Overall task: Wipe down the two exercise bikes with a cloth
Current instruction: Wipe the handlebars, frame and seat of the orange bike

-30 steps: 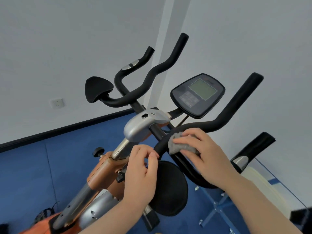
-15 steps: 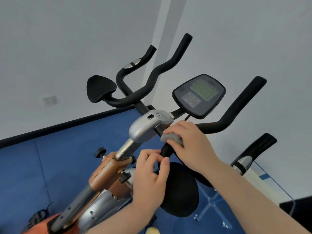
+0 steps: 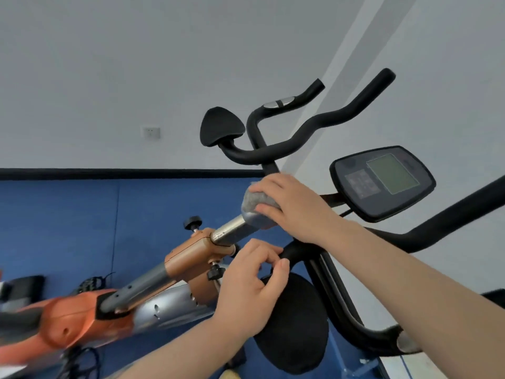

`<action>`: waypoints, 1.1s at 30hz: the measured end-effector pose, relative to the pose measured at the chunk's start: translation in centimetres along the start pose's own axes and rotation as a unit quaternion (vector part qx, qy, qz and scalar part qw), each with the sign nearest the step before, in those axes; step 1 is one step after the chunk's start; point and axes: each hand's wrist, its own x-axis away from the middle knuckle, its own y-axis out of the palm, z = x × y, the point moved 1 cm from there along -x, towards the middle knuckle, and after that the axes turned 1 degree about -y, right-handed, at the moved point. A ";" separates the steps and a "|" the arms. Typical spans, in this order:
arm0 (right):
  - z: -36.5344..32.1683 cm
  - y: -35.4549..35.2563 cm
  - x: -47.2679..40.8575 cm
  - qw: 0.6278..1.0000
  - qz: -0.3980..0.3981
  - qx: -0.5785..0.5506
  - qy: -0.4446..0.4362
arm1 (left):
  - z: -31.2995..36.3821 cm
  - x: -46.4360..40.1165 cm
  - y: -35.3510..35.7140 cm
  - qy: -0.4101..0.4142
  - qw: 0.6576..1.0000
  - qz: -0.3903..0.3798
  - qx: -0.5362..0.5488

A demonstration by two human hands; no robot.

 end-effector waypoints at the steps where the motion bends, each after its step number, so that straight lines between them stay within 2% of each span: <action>1: -0.3 0.5 -0.3 0.997 -0.032 0.042 -0.052 | 0.0 -0.1 0.0 -0.002 1.000 -0.005 0.002; 3: -0.4 0.4 -1.1 0.977 -0.104 0.106 -0.155 | 0.1 0.0 0.0 -0.002 1.000 -0.008 -0.002; 5: 0.8 -1.0 -1.8 0.982 -0.116 0.073 -0.127 | 0.2 0.0 -0.1 -0.008 1.000 -0.019 -0.002; 7: 1.8 -1.7 -2.0 0.993 -0.085 0.027 -0.082 | 0.2 0.1 -0.1 -0.015 1.000 -0.022 -0.002; 9: 1.3 -1.0 -1.7 0.985 -0.085 0.063 -0.138 | 0.1 0.2 0.0 -0.021 1.000 -0.011 0.002; 11: 1.0 0.0 -1.4 0.958 -0.127 0.099 -0.235 | 0.0 0.2 0.0 -0.019 1.000 0.001 0.007; 12: 1.1 -0.2 -1.7 0.954 -0.143 0.091 -0.246 | 0.0 0.3 0.0 -0.015 1.000 0.004 0.006; 16: 2.3 -1.4 -2.1 0.991 -0.081 -0.048 -0.096 | 0.1 0.4 0.2 -0.016 1.000 0.018 0.004; 19: 1.5 -0.1 -0.9 0.974 -0.096 0.050 -0.198 | 0.0 0.4 0.3 -0.016 0.999 0.034 0.003; 20: 1.5 0.0 -0.7 0.970 -0.107 0.050 -0.212 | 0.0 0.4 0.3 -0.013 0.999 0.035 0.002; 21: 1.8 -0.4 -0.5 0.977 -0.103 0.028 -0.186 | -0.1 0.4 0.3 -0.011 0.999 0.034 0.000; 24: 3.1 -1.0 0.4 0.996 -0.027 -0.084 0.005 | -0.1 0.3 0.4 -0.011 1.000 0.028 -0.005; 26: 3.1 -0.7 1.7 0.996 -0.011 -0.066 0.053 | -0.1 0.3 0.4 -0.016 1.000 0.026 -0.005; 28: 3.9 -0.8 2.3 0.991 -0.051 -0.049 0.115 | -0.2 0.2 0.4 -0.018 1.000 0.024 -0.007; 31: 5.9 -1.9 1.9 0.955 -0.111 -0.028 0.274 | -0.1 0.1 0.4 -0.014 1.000 0.019 -0.010; 33: 5.1 -1.4 1.8 0.948 -0.135 0.014 0.287 | -0.1 0.1 0.3 -0.008 1.000 0.021 -0.008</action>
